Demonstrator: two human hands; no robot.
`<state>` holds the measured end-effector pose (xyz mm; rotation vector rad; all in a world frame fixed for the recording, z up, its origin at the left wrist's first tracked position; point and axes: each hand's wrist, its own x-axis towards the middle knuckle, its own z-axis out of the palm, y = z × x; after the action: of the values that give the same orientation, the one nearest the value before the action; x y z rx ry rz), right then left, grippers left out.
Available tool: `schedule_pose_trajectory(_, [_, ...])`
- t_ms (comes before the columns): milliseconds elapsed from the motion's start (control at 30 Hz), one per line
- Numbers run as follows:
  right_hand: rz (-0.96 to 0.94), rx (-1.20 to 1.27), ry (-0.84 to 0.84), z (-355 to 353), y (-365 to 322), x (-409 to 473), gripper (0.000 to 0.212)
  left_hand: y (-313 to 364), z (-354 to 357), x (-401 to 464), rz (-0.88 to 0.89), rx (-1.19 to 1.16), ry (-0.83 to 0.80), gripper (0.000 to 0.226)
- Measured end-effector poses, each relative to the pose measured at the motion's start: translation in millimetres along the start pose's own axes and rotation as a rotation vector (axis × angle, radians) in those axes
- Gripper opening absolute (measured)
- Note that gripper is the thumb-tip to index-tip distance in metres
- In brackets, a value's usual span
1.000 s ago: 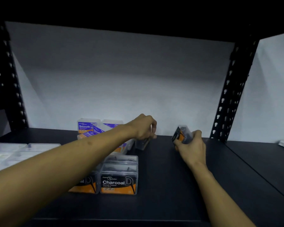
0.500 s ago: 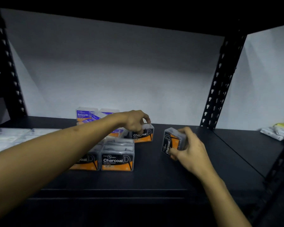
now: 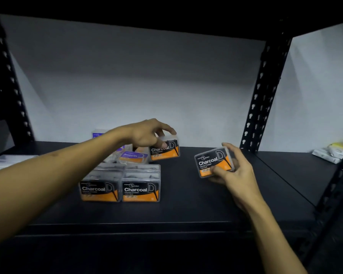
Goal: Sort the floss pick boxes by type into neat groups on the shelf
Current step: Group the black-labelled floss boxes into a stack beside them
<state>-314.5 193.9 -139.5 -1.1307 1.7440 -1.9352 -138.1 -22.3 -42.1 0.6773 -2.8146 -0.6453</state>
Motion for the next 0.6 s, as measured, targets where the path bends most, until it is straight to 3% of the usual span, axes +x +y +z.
schedule_pose_trajectory(200, [-0.066,-0.095,-0.051,23,-2,3,0.043,-15,-39,-40,-0.070,-0.010,0.004,0.048])
schedule_pose_trajectory(600, [-0.030,-0.252,-0.322,85,9,15,0.045,-82,-51,-94,-0.230,0.088,-0.081,0.053])
